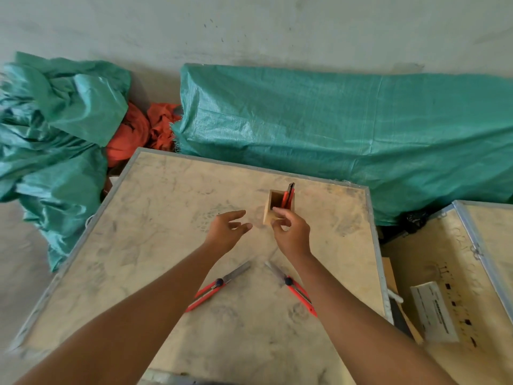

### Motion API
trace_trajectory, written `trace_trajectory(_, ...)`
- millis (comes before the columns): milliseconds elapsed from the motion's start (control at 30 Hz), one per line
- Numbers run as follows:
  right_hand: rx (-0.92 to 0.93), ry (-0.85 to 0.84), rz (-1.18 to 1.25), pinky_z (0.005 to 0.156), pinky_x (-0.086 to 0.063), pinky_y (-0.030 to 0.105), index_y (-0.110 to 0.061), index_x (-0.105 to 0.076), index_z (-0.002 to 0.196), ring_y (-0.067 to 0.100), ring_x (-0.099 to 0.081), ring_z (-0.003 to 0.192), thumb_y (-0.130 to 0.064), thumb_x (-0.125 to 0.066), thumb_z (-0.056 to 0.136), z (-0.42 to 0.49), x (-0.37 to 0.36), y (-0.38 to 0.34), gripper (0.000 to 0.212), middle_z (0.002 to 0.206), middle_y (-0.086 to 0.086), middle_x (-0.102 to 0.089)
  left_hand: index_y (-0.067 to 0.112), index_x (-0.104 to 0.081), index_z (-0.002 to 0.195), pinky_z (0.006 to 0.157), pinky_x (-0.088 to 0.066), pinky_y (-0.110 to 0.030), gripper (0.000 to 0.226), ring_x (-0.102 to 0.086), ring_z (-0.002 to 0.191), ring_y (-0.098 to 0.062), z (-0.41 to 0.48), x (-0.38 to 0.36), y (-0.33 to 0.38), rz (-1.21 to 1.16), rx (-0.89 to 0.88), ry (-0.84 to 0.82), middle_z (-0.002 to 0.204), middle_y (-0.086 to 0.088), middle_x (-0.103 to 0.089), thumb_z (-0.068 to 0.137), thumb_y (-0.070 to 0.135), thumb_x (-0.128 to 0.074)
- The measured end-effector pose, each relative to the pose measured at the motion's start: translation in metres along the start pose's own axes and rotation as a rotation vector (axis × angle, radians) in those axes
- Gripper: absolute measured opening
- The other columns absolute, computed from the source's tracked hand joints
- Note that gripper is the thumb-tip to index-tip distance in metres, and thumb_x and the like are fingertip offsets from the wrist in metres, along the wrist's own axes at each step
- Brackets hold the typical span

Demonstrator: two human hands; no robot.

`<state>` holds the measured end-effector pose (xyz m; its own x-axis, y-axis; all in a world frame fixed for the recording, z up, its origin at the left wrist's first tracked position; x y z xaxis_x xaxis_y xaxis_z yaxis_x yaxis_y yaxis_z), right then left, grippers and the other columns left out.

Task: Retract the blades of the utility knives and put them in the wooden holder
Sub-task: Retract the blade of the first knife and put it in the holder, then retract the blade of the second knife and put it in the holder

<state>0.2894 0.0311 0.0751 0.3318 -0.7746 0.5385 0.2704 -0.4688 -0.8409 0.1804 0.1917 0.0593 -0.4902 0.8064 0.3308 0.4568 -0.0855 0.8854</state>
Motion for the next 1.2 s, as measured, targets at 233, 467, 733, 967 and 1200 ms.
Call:
trace_trajectory(233,-0.213,-0.236,0.038,0.066,-0.044,0.001,-0.018,-0.071,0.125,0.009,-0.067,0.09,-0.015,-0.071,0.093,-0.063,-0.058,-0.009,0.033,0.109,0.0,-0.073,0.021,-0.069,0.123,0.075,-0.057,-0.025,0.042,-0.069,0.096,-0.006,-0.052,0.052,-0.049,0.031,0.067,0.007,0.124,0.008,-0.069,0.083,0.029,-0.078)
trace_trajectory(467,-0.45,-0.481,-0.091,0.101,-0.055,0.042,-0.022,-0.068,0.13,0.024,-0.069,0.111,-0.02,-0.073,0.09,-0.126,-0.122,0.022,0.04,0.113,0.008,-0.073,0.021,-0.066,0.127,0.088,-0.051,-0.027,0.048,-0.062,0.116,-0.017,-0.092,0.07,-0.126,0.34,0.153,-0.089,0.131,0.004,-0.066,0.081,0.033,-0.077)
trace_trajectory(733,-0.583,-0.387,-0.083,0.095,-0.06,0.047,-0.017,-0.067,0.132,0.025,-0.071,0.105,-0.019,-0.073,0.089,-0.152,-0.152,0.033,0.043,0.109,0.004,-0.074,0.024,-0.074,0.11,0.082,-0.055,-0.035,0.033,-0.065,0.094,-0.028,-0.112,0.067,-0.163,0.667,0.053,-0.21,0.105,-0.007,-0.065,0.077,0.021,-0.075)
trace_trajectory(967,-0.703,-0.215,0.171,0.08,-0.066,0.042,-0.015,-0.07,0.109,0.026,-0.074,0.095,-0.012,-0.071,0.094,-0.153,-0.146,0.021,0.015,0.105,0.009,-0.073,0.026,-0.077,0.105,0.073,-0.055,-0.032,0.034,-0.064,0.08,-0.02,-0.122,0.071,-0.158,0.495,-0.015,-0.188,0.094,-0.004,-0.066,0.072,0.019,-0.073)
trace_trajectory(1200,-0.591,-0.204,0.348,0.071,-0.065,0.031,-0.017,-0.073,0.111,0.021,-0.077,0.092,-0.012,-0.073,0.094,-0.123,-0.112,-0.021,0.019,0.104,0.01,-0.077,0.027,-0.063,0.131,0.073,-0.046,-0.013,0.047,-0.066,0.087,-0.01,-0.124,0.092,-0.123,0.278,-0.055,-0.202,0.113,0.005,-0.068,0.085,0.023,-0.074)
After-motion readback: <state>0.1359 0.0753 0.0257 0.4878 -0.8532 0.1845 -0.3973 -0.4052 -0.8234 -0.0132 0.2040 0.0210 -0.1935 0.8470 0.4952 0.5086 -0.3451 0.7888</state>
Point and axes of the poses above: each hand's wrist, its own z-axis towards the middle knuckle, its own x-axis out of the back of the hand, y = z × x, the point moved 4 cm from there along z, towards the middle knuckle
